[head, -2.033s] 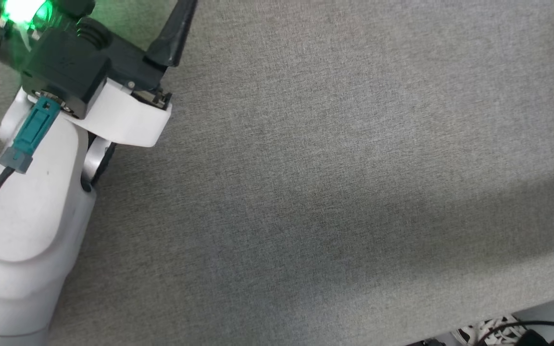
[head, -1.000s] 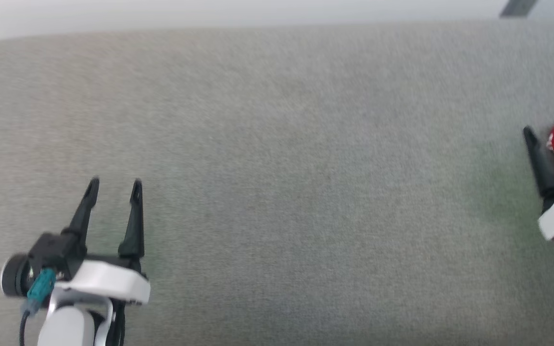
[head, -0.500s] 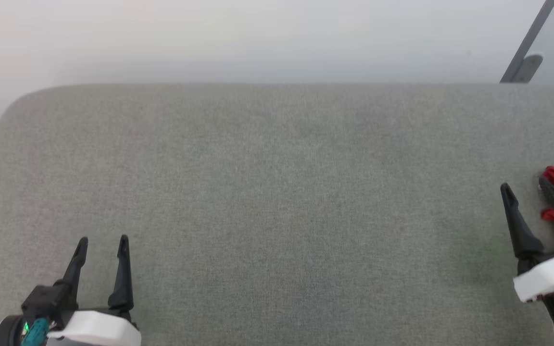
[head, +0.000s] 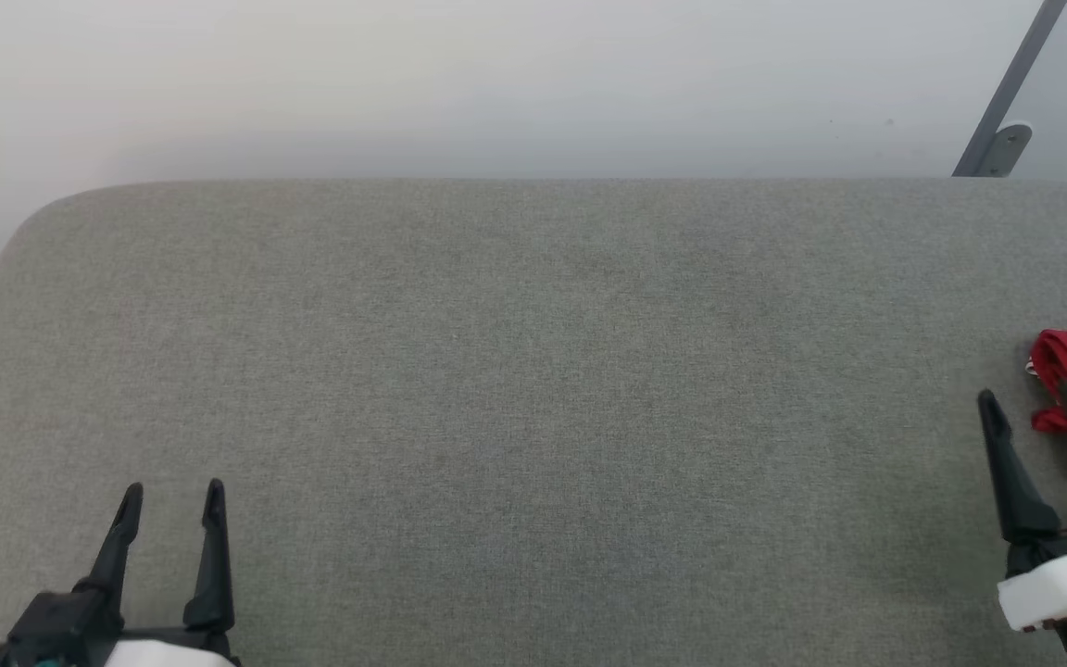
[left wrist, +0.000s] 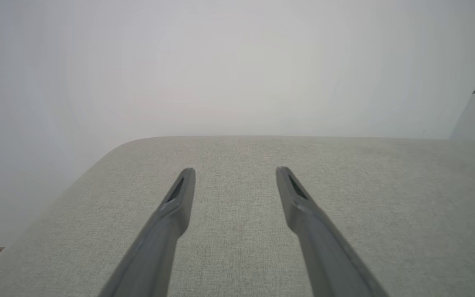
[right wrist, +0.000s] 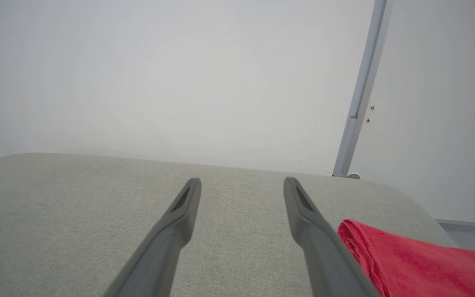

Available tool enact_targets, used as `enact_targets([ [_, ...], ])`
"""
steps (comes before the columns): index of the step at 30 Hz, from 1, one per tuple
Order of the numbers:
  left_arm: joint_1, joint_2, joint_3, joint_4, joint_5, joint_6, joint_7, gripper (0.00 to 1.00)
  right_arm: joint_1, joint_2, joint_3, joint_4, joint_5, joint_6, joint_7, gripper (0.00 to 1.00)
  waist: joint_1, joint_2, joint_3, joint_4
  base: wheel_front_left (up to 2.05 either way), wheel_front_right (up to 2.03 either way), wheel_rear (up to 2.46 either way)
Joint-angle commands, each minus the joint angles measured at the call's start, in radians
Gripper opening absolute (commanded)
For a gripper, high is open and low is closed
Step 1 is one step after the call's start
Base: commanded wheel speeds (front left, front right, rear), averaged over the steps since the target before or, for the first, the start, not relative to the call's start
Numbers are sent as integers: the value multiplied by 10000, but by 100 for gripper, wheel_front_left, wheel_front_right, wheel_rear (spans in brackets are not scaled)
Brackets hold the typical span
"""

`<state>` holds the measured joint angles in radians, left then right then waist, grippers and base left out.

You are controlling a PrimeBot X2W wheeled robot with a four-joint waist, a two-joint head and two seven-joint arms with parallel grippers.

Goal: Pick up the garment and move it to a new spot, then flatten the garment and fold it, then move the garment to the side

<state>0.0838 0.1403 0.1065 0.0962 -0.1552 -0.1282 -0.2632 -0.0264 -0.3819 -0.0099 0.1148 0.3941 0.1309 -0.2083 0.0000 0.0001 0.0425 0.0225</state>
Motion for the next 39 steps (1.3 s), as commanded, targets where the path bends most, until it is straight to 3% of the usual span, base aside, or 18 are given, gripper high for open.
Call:
enact_targets([
  [1,181,5,67,-109,9,-28,-14,100,176,84,-117,-145,-54,-4,77,100,0,-1,-1,-10,0,0,0],
  [10,475,-173,174,-491,70,-26,-14,100,676,540,-702,-805,-151,-3,269,100,0,-1,44,11,0,0,0],
  [39,436,-248,1,-746,9,-28,-14,100,896,846,-883,-1279,-168,-3,632,100,0,-1,188,150,0,0,0],
])
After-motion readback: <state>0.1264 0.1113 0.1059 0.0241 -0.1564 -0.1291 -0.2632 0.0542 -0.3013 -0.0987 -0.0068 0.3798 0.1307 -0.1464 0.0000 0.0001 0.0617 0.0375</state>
